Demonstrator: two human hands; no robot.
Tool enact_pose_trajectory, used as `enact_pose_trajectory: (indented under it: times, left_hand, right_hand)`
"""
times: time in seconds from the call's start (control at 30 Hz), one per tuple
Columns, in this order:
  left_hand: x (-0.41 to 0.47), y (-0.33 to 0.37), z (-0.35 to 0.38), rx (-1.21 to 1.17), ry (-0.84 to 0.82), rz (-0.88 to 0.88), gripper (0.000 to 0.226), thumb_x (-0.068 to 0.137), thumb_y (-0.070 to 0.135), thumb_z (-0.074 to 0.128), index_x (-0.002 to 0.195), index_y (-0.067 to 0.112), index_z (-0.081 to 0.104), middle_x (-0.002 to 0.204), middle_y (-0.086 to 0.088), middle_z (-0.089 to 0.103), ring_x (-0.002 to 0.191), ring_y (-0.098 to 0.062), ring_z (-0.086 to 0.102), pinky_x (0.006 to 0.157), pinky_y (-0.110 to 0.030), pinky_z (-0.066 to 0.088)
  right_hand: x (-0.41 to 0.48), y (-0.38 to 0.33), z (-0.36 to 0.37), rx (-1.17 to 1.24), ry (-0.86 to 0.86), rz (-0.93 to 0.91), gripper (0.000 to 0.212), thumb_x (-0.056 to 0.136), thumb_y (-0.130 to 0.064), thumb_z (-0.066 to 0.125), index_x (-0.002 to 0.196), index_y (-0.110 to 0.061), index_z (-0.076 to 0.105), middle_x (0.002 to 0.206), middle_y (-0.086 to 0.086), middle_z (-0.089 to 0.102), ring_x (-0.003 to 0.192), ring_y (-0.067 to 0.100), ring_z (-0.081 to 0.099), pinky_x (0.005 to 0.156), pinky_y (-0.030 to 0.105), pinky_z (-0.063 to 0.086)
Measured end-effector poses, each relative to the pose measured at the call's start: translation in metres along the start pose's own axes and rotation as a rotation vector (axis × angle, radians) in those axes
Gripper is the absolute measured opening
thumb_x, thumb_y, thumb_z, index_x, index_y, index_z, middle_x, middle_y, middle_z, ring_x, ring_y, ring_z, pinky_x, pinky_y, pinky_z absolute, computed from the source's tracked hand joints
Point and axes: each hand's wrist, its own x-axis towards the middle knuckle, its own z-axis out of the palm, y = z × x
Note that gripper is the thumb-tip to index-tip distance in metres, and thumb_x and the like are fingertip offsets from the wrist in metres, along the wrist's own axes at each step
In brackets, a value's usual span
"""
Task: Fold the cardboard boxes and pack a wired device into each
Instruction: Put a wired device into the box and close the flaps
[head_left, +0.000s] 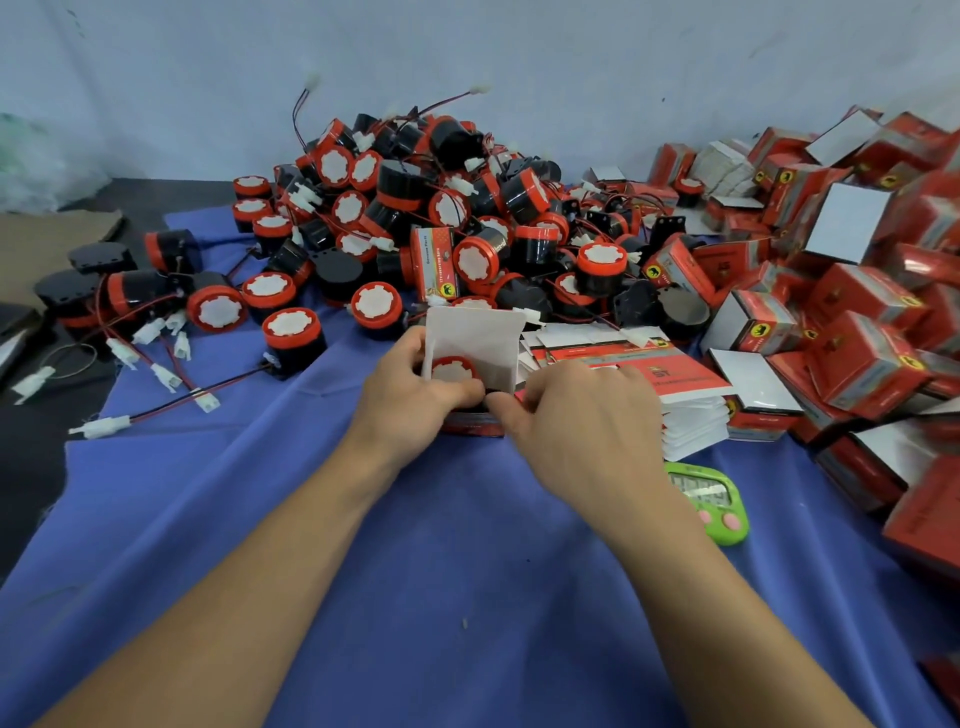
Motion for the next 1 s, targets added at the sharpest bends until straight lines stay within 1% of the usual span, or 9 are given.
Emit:
enact_pose_trajectory:
  times: [0.07, 0.23, 0.33, 0.5, 0.57, 0.63, 0.73, 0.87, 1.0]
  left_hand:
    - [0.001, -0.002, 0.000, 0.051, 0.049, 0.003, 0.049, 0.062, 0.037, 0.082, 0.106, 0.048, 0.065, 0.100, 0.026, 0.074, 0.091, 0.005, 0.068, 0.079, -0.028, 0.056]
    - [0.003, -0.005, -0.001, 0.126, 0.119, 0.026, 0.045, 0.071, 0.030, 0.091, 0.093, 0.052, 0.058, 0.087, 0.038, 0.067, 0.085, 0.020, 0.059, 0.068, -0.020, 0.046]
    - [0.000, -0.003, 0.000, 0.143, 0.119, 0.052, 0.048, 0.073, 0.031, 0.091, 0.093, 0.057, 0.055, 0.085, 0.051, 0.059, 0.086, 0.026, 0.055, 0.066, -0.013, 0.042]
    - [-0.006, 0.004, 0.000, 0.153, 0.119, 0.090, 0.043, 0.066, 0.048, 0.085, 0.097, 0.060, 0.058, 0.091, 0.046, 0.064, 0.091, 0.021, 0.059, 0.062, -0.005, 0.046]
    - [-0.010, 0.008, 0.001, 0.173, 0.126, 0.118, 0.039, 0.059, 0.061, 0.071, 0.096, 0.060, 0.058, 0.090, 0.046, 0.064, 0.088, 0.020, 0.060, 0.061, -0.001, 0.043]
    - [-0.011, 0.009, 0.000, 0.202, 0.142, 0.127, 0.032, 0.058, 0.064, 0.059, 0.088, 0.056, 0.055, 0.083, 0.050, 0.059, 0.083, 0.024, 0.056, 0.059, 0.002, 0.039]
    - [-0.007, 0.006, 0.000, 0.189, 0.131, 0.108, 0.028, 0.066, 0.055, 0.068, 0.090, 0.055, 0.054, 0.079, 0.053, 0.057, 0.082, 0.027, 0.055, 0.059, 0.003, 0.039]
    - [-0.003, 0.001, 0.000, 0.159, 0.151, 0.104, 0.051, 0.071, 0.038, 0.078, 0.118, 0.048, 0.062, 0.080, 0.038, 0.063, 0.081, 0.025, 0.057, 0.060, 0.001, 0.042]
    - [-0.006, 0.001, 0.002, 0.163, 0.159, 0.129, 0.057, 0.066, 0.041, 0.070, 0.122, 0.048, 0.063, 0.079, 0.047, 0.061, 0.084, 0.022, 0.059, 0.062, -0.002, 0.044]
  right_hand:
    - [0.003, 0.012, -0.008, 0.037, -0.003, -0.001, 0.051, 0.087, -0.068, 0.055, 0.065, -0.024, 0.067, 0.057, -0.004, 0.059, 0.066, 0.025, 0.057, 0.079, 0.036, 0.036]
    - [0.009, 0.034, -0.028, 0.454, -0.007, 0.105, 0.035, 0.080, -0.043, 0.075, 0.054, -0.022, 0.065, 0.045, -0.007, 0.052, 0.050, 0.012, 0.050, 0.045, 0.026, 0.032]
    - [0.009, 0.030, -0.034, 0.816, -0.093, 0.063, 0.019, 0.080, -0.024, 0.077, 0.062, -0.022, 0.072, 0.048, -0.008, 0.059, 0.044, 0.004, 0.048, 0.047, 0.017, 0.038]
    - [0.009, 0.001, -0.024, 1.045, -0.034, -0.050, 0.013, 0.086, -0.013, 0.071, 0.081, -0.023, 0.076, 0.064, -0.005, 0.070, 0.058, 0.016, 0.065, 0.054, 0.032, 0.052]
    - [0.010, -0.012, -0.014, 1.016, 0.006, -0.068, 0.009, 0.089, -0.017, 0.070, 0.084, -0.023, 0.075, 0.066, -0.010, 0.068, 0.060, 0.010, 0.058, 0.055, 0.028, 0.046]
    - [0.011, -0.020, -0.005, 0.801, 0.123, -0.146, 0.009, 0.089, -0.014, 0.073, 0.093, -0.021, 0.077, 0.074, -0.012, 0.068, 0.073, 0.004, 0.054, 0.067, 0.021, 0.042]
    - [0.015, -0.017, 0.004, 0.437, 0.357, -0.270, 0.014, 0.080, -0.004, 0.077, 0.089, -0.015, 0.080, 0.084, -0.002, 0.076, 0.092, 0.001, 0.047, 0.087, 0.032, 0.038]
    - [0.009, -0.005, 0.007, 0.115, 0.200, -0.341, 0.020, 0.087, -0.011, 0.062, 0.089, -0.023, 0.078, 0.091, -0.009, 0.074, 0.105, 0.027, 0.057, 0.105, 0.037, 0.028]
    - [0.003, -0.006, 0.005, 0.083, 0.079, -0.335, 0.021, 0.087, -0.017, 0.053, 0.086, -0.017, 0.074, 0.107, -0.004, 0.073, 0.127, 0.033, 0.055, 0.117, 0.040, 0.019]
